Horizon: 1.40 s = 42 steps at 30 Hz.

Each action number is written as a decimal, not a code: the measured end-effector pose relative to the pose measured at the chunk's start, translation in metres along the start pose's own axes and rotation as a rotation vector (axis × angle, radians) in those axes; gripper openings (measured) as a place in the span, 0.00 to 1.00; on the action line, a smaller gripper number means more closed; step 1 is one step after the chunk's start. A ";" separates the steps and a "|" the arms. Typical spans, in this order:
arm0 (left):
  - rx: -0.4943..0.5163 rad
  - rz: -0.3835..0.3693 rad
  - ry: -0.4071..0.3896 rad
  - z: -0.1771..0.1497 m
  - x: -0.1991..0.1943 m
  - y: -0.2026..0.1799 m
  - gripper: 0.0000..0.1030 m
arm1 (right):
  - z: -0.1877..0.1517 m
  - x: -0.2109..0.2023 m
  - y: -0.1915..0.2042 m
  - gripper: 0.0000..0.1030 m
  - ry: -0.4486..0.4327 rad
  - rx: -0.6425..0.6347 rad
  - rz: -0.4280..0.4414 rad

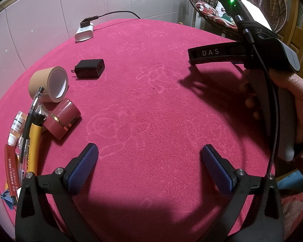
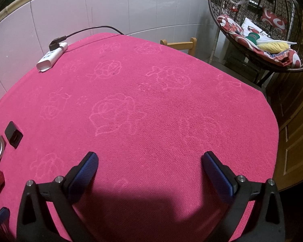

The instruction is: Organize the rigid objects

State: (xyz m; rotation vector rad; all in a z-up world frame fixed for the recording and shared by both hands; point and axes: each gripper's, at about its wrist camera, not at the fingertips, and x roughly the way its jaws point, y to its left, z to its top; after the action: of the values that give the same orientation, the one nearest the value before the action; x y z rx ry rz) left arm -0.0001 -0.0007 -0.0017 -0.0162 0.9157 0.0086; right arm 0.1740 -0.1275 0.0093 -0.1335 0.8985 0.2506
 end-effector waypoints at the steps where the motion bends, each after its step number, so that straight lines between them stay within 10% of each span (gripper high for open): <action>1: 0.000 0.000 0.000 0.000 0.000 0.000 1.00 | 0.000 0.000 0.000 1.00 0.000 0.000 0.000; 14: -0.027 0.006 0.004 -0.008 -0.017 -0.004 1.00 | 0.000 0.000 0.000 1.00 0.000 0.002 0.002; 20: -0.258 0.074 -0.133 -0.030 -0.080 0.029 1.00 | 0.000 0.000 0.000 1.00 0.000 0.002 0.002; 23: -0.433 0.203 -0.116 -0.047 -0.094 0.062 1.00 | 0.000 0.000 0.000 1.00 0.000 0.003 0.003; 31: -0.626 0.240 -0.051 -0.074 -0.088 0.101 0.99 | 0.000 0.000 0.001 1.00 0.000 0.003 0.003; 42: -0.590 0.283 -0.036 -0.075 -0.075 0.103 0.37 | 0.001 -0.001 0.003 1.00 -0.001 -0.004 0.010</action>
State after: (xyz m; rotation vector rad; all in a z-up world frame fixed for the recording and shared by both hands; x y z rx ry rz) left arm -0.1071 0.1009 0.0111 -0.4326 0.8470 0.5404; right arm 0.1734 -0.1249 0.0106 -0.1328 0.8983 0.2613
